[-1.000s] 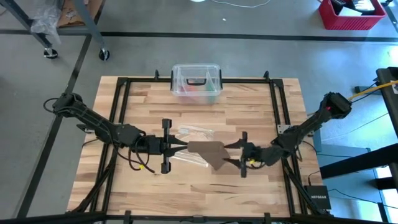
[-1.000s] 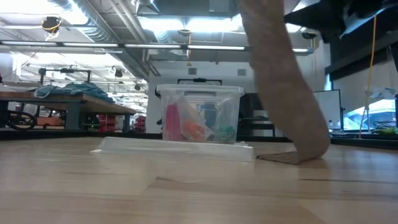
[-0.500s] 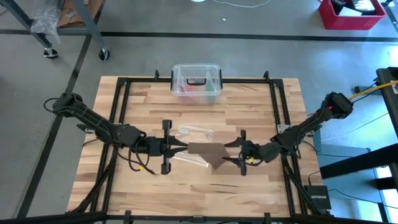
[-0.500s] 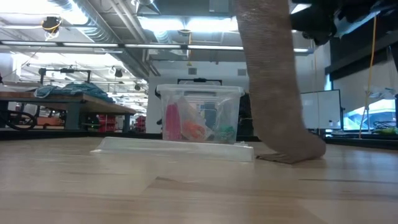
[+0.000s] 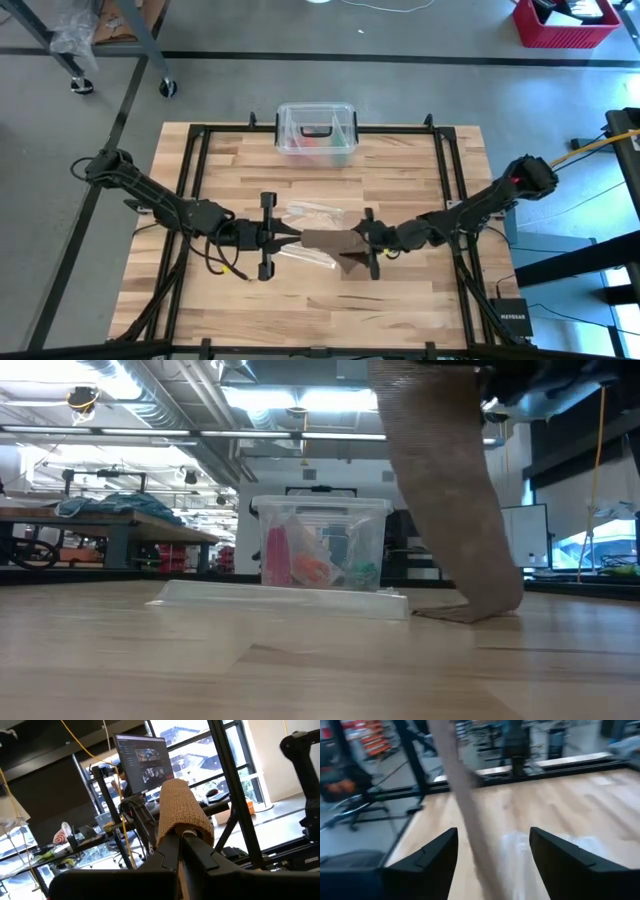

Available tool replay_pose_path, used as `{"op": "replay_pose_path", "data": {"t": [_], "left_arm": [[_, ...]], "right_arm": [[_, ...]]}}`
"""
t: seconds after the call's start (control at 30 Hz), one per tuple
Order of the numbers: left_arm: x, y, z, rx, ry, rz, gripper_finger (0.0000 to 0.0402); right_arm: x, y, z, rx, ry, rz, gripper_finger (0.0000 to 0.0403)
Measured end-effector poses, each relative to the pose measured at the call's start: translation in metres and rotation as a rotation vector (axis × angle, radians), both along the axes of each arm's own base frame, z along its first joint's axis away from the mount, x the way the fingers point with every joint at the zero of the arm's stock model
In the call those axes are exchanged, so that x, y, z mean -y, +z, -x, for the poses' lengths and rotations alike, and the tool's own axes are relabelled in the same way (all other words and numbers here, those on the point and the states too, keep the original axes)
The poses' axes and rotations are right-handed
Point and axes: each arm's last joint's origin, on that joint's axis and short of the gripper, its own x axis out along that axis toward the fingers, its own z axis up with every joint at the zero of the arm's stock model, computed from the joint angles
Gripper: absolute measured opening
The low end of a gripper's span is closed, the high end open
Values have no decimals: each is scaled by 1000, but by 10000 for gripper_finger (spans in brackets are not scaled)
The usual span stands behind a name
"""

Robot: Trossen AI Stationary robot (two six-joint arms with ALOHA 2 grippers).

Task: Roll bandage
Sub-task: Roll the brown bandage

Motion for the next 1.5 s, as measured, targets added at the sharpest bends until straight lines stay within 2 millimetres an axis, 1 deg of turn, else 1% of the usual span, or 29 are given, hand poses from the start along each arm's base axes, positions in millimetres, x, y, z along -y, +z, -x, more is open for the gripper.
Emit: {"op": "replay_pose_path", "data": {"t": [0.13,0.2,0.23,0.3,0.37,0.43,0.47,0.5,0.6,0.7,0.8,0.97,1.03,1.5], "left_arm": [[0,0,0,-3,0,-2,0],[1,0,0,-4,-2,-2,0],[2,-1,1,-5,-5,-3,0],[2,0,1,-3,-9,-1,0],[2,1,1,6,-15,7,0],[4,2,2,25,-66,26,0],[4,3,2,35,-88,28,0],[4,4,2,47,-101,30,0],[4,7,3,80,-106,43,0],[3,12,5,131,-108,66,0],[4,16,7,172,-87,81,0],[5,15,11,145,89,60,0],[5,14,11,134,121,54,0],[5,14,11,128,131,47,0]], "right_arm": [[-7,1,-12,7,59,94,245],[-11,3,-14,19,72,120,227],[-12,4,-14,25,76,131,211],[-12,5,-14,29,72,149,166],[-12,4,-14,20,76,156,108],[-12,2,-14,3,77,169,44],[-11,1,-13,-5,79,186,23],[-11,1,-13,-10,74,199,13],[-13,1,-12,-1,40,220,19],[-15,1,-11,-3,22,258,7],[-16,0,-10,-6,23,263,9],[-16,-1,-10,-20,23,268,4],[-15,-2,-10,-30,23,271,6],[-16,-2,-10,-33,24,269,3]]}}
